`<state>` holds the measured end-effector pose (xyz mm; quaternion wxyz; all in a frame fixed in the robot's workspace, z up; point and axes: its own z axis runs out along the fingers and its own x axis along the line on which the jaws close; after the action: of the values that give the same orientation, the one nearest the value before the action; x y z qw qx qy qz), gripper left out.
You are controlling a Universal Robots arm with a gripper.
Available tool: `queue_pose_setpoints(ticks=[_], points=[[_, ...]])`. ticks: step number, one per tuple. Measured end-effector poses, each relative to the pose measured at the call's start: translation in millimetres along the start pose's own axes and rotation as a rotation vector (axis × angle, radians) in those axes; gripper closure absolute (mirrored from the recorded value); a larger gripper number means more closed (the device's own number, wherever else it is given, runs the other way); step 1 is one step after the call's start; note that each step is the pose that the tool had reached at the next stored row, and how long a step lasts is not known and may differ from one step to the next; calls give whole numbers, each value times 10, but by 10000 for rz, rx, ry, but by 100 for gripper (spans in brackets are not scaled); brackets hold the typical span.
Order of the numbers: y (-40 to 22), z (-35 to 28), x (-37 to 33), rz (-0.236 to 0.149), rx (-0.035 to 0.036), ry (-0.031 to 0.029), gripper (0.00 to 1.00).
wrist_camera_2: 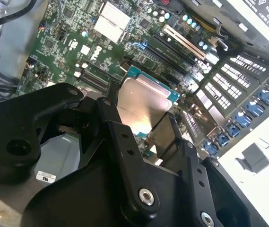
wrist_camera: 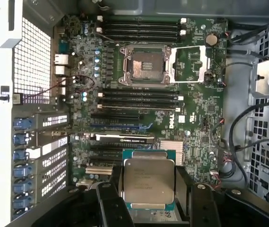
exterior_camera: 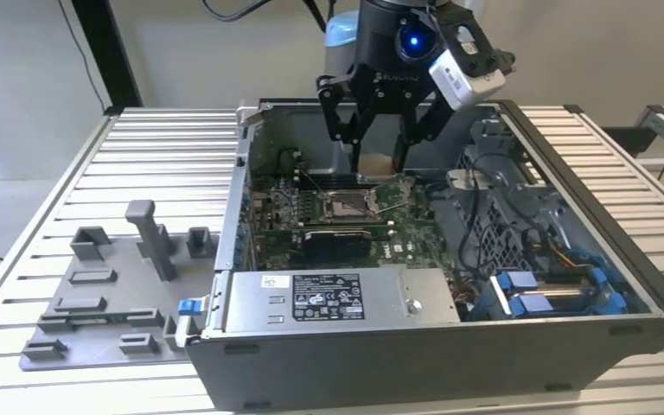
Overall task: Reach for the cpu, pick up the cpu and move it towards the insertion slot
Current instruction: 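Pick up the cpu and move it towards the insertion slot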
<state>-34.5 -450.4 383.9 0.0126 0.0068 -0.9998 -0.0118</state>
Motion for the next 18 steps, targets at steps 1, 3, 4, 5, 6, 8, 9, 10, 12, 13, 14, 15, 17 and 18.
queue_pose_setpoints(ticks=[1, 3, 4, 5, 6, 8, 9, 10, 12, 13, 14, 15, 17, 18], points=[[6, 2, 0, 0, -1, 0, 100], [15, 6, -1, 0, 0, 1, 100], [19, 7, 0, 0, 0, 1, 100], [23, 9, 0, 0, 1, 2, 100], [27, 11, 0, 0, 0, 2, 100], [34, 13, -1, 0, 0, 4, 100], [36, 15, -1, 0, 0, 3, 100], [39, 16, -1, 1, 0, 4, 100], [44, 18, -1, 1, 0, 5, 100], [47, 19, -1, 0, 1, 6, 100], [49, 20, -1, 0, 0, 6, 100], [52, 22, -1, 1, 0, 6, 100], [58, 23, -1, 1, 0, 6, 100], [60, 24, -1, 0, -1, 6, 100]])
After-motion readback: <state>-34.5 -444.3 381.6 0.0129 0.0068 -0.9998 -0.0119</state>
